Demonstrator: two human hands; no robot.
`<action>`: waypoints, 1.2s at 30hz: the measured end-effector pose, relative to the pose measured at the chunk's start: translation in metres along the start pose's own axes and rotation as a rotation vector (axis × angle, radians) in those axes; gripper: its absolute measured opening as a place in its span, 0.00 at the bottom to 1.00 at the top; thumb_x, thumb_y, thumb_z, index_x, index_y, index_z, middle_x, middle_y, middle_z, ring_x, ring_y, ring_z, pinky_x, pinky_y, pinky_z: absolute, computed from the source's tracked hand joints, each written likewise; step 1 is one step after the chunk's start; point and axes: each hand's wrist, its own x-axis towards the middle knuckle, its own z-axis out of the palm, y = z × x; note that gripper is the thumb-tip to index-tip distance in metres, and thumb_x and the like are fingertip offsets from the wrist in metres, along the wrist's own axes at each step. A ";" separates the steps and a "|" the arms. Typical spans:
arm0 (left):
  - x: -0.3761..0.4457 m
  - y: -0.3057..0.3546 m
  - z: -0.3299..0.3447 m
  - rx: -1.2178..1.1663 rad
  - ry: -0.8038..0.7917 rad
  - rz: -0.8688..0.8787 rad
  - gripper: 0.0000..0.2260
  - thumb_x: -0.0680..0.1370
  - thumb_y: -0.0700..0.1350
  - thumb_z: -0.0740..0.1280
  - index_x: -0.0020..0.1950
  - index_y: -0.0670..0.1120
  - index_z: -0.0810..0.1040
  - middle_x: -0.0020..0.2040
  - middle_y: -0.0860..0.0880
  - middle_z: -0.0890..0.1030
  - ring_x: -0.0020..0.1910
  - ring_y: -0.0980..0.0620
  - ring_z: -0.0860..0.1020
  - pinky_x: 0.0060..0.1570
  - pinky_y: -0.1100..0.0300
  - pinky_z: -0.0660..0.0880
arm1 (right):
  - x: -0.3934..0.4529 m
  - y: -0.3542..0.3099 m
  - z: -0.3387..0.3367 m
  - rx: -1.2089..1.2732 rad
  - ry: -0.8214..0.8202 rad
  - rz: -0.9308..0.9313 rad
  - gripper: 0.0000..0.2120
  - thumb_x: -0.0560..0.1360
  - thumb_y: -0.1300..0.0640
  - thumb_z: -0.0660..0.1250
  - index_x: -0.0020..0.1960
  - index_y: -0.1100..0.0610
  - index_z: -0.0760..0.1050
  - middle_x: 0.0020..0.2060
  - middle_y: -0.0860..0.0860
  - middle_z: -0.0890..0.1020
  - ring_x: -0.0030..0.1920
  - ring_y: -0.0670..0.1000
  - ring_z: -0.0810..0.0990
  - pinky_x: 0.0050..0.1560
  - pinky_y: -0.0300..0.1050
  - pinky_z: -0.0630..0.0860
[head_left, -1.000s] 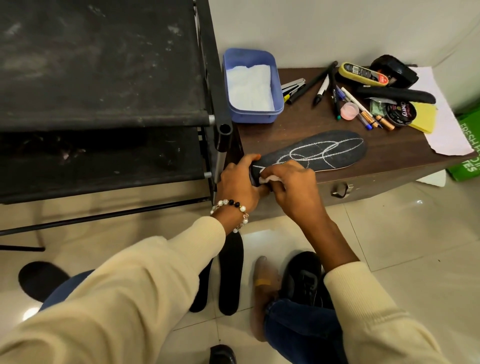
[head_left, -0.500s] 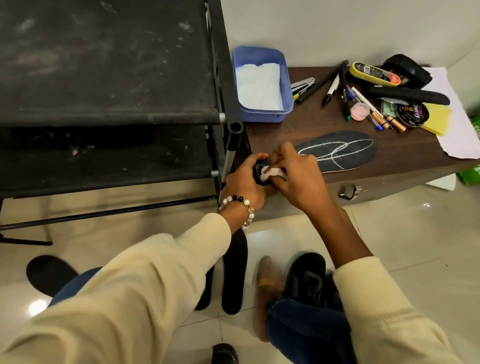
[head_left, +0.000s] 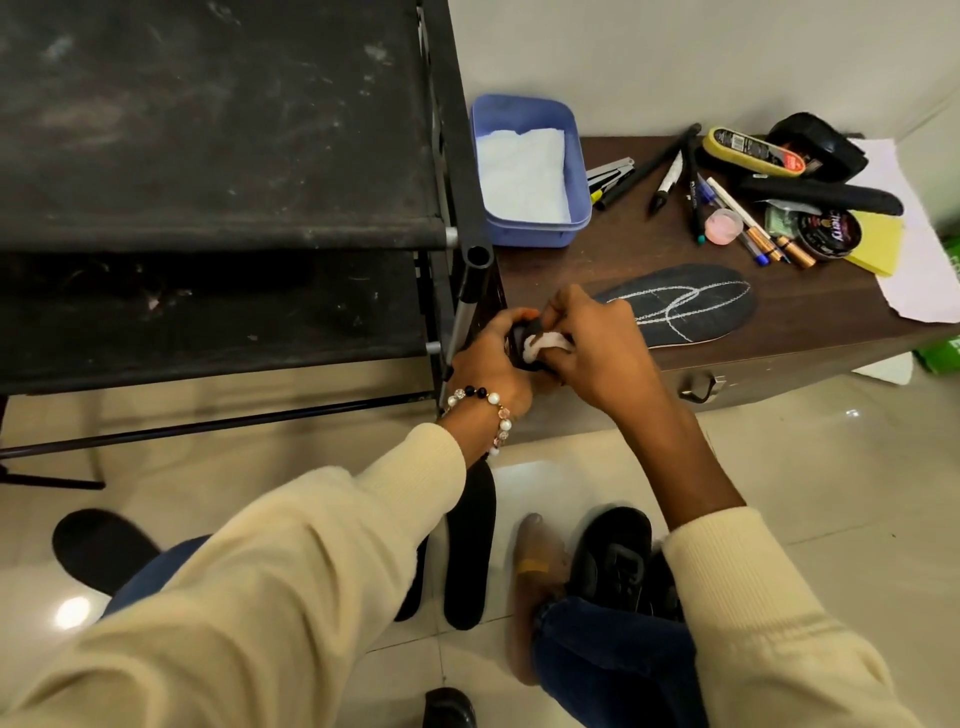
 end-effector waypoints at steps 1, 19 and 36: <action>-0.001 0.000 0.000 -0.017 0.008 -0.002 0.30 0.66 0.41 0.78 0.63 0.58 0.73 0.58 0.53 0.78 0.56 0.51 0.77 0.60 0.54 0.76 | 0.002 -0.003 0.002 0.006 0.039 0.007 0.12 0.73 0.58 0.69 0.54 0.59 0.72 0.44 0.60 0.81 0.45 0.59 0.78 0.42 0.51 0.77; 0.001 0.003 0.004 0.001 0.077 -0.024 0.23 0.73 0.43 0.73 0.65 0.58 0.73 0.59 0.51 0.78 0.56 0.49 0.77 0.58 0.53 0.76 | 0.009 -0.012 0.012 0.074 0.141 0.036 0.08 0.76 0.59 0.64 0.53 0.61 0.71 0.48 0.59 0.80 0.45 0.57 0.77 0.43 0.47 0.74; -0.003 0.006 0.000 0.126 0.072 0.034 0.32 0.65 0.44 0.79 0.65 0.57 0.73 0.63 0.50 0.76 0.60 0.48 0.76 0.57 0.55 0.77 | 0.008 0.009 -0.002 0.043 0.087 0.008 0.11 0.72 0.60 0.70 0.51 0.60 0.72 0.44 0.57 0.81 0.45 0.59 0.78 0.46 0.49 0.75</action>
